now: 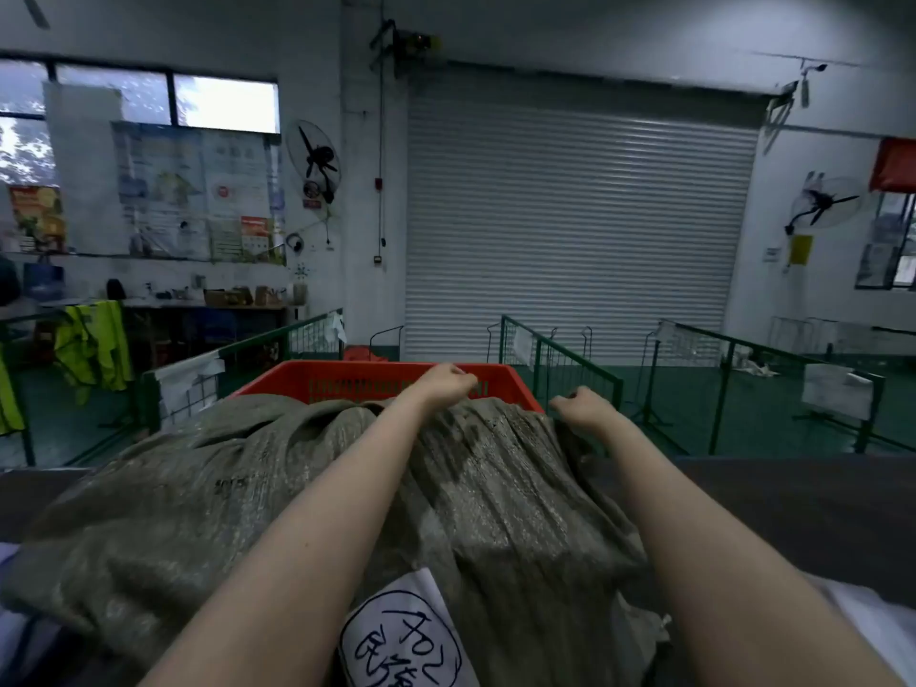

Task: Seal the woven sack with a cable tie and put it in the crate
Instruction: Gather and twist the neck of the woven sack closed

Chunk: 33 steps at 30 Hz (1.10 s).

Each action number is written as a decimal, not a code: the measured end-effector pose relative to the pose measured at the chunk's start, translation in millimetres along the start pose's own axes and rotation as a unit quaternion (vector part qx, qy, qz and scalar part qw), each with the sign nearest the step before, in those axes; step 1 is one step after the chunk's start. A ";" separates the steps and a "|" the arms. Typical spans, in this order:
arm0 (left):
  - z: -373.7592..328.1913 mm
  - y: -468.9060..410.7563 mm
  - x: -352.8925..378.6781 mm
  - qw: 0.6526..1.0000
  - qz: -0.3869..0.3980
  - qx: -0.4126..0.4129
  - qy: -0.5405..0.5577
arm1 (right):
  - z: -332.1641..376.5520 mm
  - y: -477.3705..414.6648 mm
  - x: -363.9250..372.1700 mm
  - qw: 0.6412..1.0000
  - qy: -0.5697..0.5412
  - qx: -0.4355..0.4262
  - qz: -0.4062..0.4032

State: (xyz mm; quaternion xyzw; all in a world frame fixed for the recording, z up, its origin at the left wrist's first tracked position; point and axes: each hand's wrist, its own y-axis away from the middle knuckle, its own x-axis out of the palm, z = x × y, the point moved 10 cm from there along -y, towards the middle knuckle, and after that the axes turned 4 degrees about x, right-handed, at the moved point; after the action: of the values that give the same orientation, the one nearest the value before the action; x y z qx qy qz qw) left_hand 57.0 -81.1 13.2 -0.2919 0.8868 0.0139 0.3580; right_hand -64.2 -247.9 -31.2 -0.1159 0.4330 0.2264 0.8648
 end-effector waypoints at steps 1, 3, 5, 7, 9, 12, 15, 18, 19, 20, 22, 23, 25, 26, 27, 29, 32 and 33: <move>7.9 2.1 10.1 0.999 0.028 -0.016 -0.013 | -3.4 2.6 5.4 1.000 -0.015 0.004 0.018; 22.5 6.5 26.4 0.995 0.074 -0.057 -0.046 | -6.4 11.5 20.4 0.994 -0.070 0.010 0.084; 32.2 14.4 43.1 0.988 0.116 -0.076 -0.062 | -6.6 19.0 32.0 0.983 -0.131 0.021 0.128; 36.3 17.5 48.4 0.982 0.134 -0.076 -0.107 | -6.2 26.8 38.3 0.969 -0.185 0.046 0.160; 39.1 14.3 43.3 0.982 0.122 -0.069 -0.128 | -4.8 37.3 49.7 0.956 -0.177 0.062 0.224; 27.9 16.2 32.3 0.991 0.106 -0.052 -0.069 | -0.5 46.2 58.2 0.948 -0.150 0.060 0.274; 0.4 17.2 1.2 0.998 0.016 -0.013 0.054 | 13.9 37.9 45.6 0.956 -0.198 0.028 0.213; -43.3 22.3 -20.6 0.987 -0.031 0.078 0.135 | 47.1 48.3 28.9 0.917 -0.350 -0.042 0.189; -56.5 24.4 -20.8 0.984 -0.025 0.107 0.142 | 57.9 52.9 21.9 0.885 -0.418 -0.062 0.195; -67.3 28.5 -19.8 0.981 -0.014 0.130 0.144 | 70.0 56.4 12.9 0.845 -0.486 -0.084 0.204; -77.0 34.3 -18.4 0.979 0.002 0.152 0.139 | 90.4 63.1 -5.8 0.757 -0.602 -0.120 0.224; -78.8 36.9 -16.7 0.979 0.020 0.153 0.136 | 98.0 63.9 -14.7 0.736 -0.628 -0.133 0.216; -77.3 40.1 -11.1 0.980 0.070 0.143 0.117 | 105.6 61.1 -26.2 0.763 -0.608 -0.134 0.173; -76.3 40.9 -13.7 0.982 0.073 0.141 0.107 | 109.0 60.6 -28.8 0.786 -0.583 -0.128 0.161; -76.7 40.7 -23.4 0.982 0.046 0.144 0.116 | 111.3 58.7 -30.0 0.802 -0.566 -0.114 0.153; -72.3 38.0 -61.3 0.969 -0.089 0.128 0.191 | 112.9 55.3 -42.2 0.820 -0.555 -0.088 0.109; -49.1 39.7 -114.5 0.944 -0.281 0.036 0.168 | 128.2 64.4 -70.5 0.797 -0.584 -0.123 0.095; -45.7 38.3 -117.8 0.952 -0.281 0.012 0.120 | 138.5 73.6 -77.2 0.778 -0.598 -0.149 0.120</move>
State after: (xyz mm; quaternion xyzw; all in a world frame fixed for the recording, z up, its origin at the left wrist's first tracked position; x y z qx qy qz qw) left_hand 75.7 -0.1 115.8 -0.5243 0.8056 -0.1328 0.2419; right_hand -44.2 -151.3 113.2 -0.0314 -0.2000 0.4138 0.8876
